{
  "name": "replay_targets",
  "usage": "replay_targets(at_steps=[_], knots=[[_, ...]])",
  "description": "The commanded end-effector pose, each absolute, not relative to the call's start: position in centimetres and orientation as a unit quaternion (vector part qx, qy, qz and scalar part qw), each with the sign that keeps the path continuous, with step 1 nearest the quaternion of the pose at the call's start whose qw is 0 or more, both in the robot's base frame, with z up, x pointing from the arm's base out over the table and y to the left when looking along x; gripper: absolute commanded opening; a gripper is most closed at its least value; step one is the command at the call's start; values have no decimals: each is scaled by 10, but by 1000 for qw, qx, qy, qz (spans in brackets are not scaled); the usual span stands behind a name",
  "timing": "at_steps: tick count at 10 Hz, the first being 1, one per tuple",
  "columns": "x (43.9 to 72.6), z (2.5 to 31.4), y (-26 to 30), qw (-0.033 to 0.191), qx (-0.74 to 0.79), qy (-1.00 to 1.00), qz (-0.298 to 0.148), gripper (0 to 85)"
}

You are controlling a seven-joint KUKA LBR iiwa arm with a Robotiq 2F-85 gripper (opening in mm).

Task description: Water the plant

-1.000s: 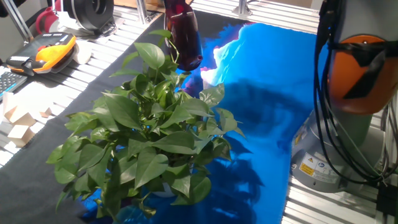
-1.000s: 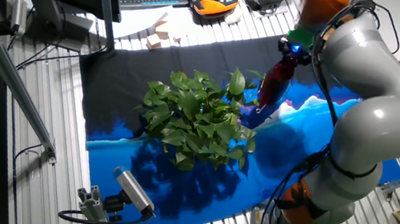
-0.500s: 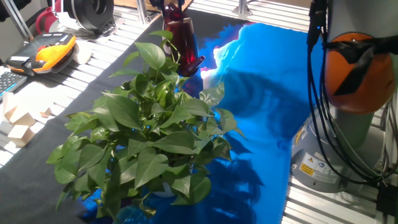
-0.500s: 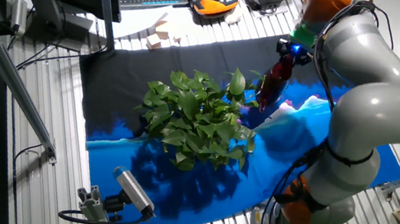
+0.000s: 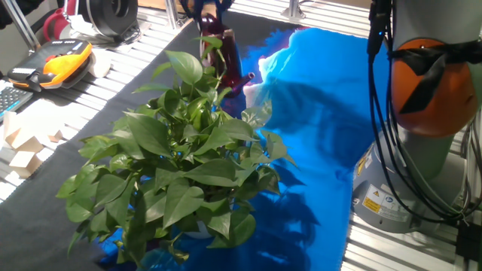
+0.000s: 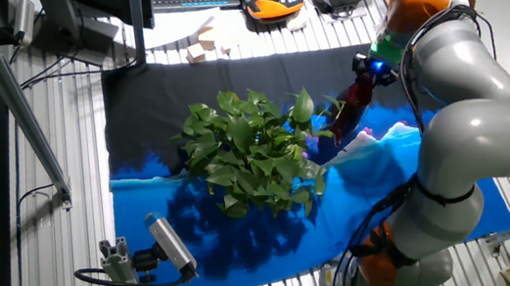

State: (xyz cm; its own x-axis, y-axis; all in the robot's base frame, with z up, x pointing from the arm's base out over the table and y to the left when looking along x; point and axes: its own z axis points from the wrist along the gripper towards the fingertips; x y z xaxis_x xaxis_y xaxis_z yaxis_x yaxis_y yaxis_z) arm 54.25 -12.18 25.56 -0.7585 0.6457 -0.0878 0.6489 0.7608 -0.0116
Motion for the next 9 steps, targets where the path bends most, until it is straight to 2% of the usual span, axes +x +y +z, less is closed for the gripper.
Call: replay_targets(at_steps=[1,7,9], knots=[[543,245,-124,38,344,938,-23,0],[529,208,-136,40,330,943,-35,0],[529,197,-137,38,329,943,-27,0]])
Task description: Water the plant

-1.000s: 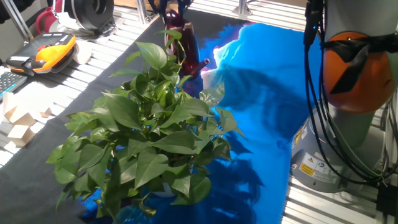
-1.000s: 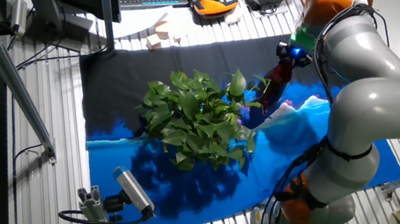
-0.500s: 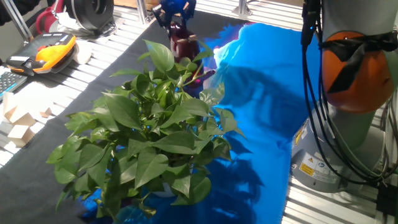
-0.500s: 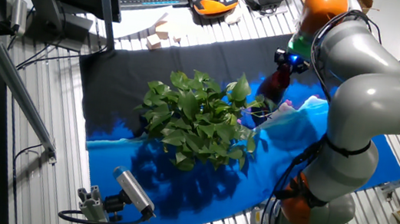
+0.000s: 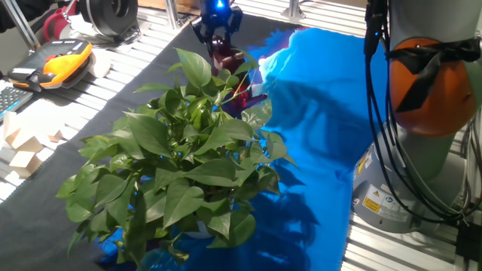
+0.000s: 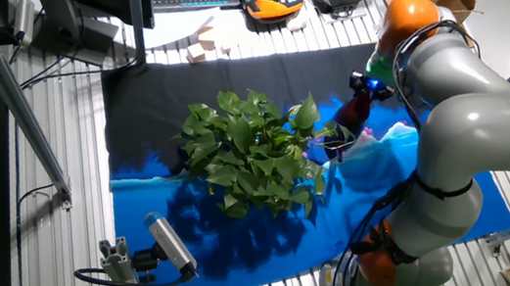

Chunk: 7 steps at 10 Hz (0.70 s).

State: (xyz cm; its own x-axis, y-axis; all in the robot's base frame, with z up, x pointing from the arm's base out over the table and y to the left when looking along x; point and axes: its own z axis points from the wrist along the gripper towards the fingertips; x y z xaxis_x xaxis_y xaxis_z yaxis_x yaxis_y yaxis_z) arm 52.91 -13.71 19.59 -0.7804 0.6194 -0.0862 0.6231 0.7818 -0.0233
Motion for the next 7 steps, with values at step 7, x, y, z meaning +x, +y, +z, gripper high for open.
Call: replay_targets(at_steps=[7], knots=[[527,164,-137,37,330,943,-25,0]])
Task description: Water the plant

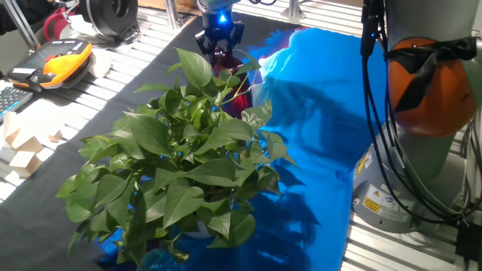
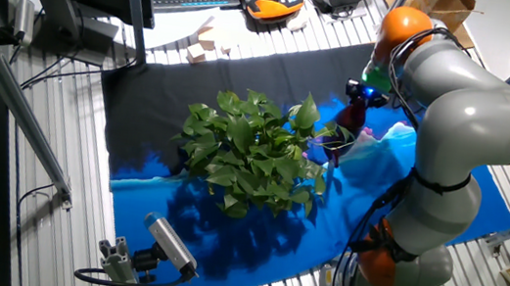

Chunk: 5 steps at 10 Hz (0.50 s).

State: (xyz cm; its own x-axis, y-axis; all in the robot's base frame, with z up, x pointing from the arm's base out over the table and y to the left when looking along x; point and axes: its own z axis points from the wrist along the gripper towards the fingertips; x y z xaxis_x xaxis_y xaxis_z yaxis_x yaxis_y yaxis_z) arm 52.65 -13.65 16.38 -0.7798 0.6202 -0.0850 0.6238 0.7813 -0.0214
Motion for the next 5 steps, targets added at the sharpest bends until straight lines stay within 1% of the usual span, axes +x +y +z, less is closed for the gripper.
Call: replay_targets(at_steps=[1,2,3,5], knots=[[527,164,-137,34,327,944,-22,0],[526,164,-137,30,324,945,-20,0],[526,164,-137,21,326,945,-16,0],[525,160,-136,20,325,945,-21,0]])
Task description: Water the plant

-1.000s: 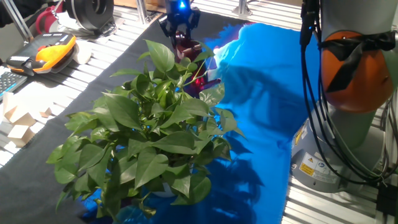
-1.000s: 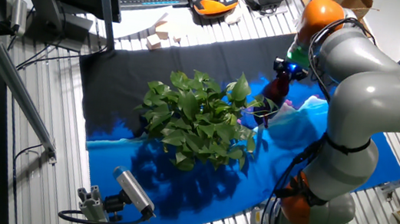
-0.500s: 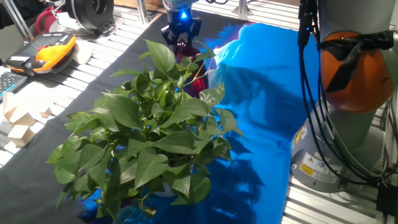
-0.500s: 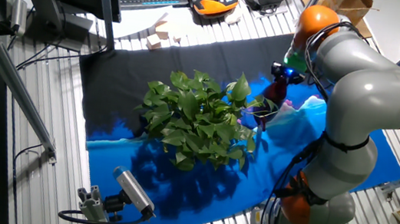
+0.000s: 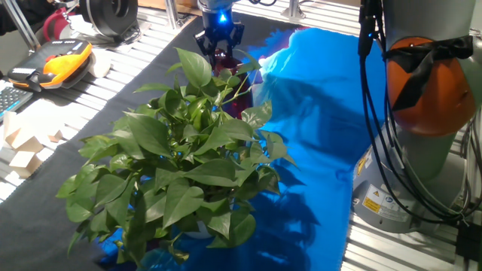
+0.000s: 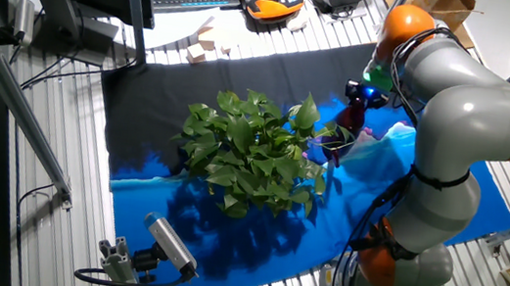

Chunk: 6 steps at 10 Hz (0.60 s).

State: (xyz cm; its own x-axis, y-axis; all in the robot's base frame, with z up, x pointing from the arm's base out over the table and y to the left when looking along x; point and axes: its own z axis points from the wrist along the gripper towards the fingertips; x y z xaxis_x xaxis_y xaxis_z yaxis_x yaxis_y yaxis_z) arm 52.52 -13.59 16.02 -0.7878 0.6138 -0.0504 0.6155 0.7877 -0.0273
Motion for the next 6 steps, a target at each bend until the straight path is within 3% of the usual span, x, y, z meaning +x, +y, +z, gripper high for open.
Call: replay_targets(at_steps=[1,2,3,6], knots=[[525,159,-136,17,326,945,-21,0],[524,158,-136,7,328,945,-16,0],[524,157,-136,7,327,945,-16,170],[524,155,-134,3,330,944,-17,170]])
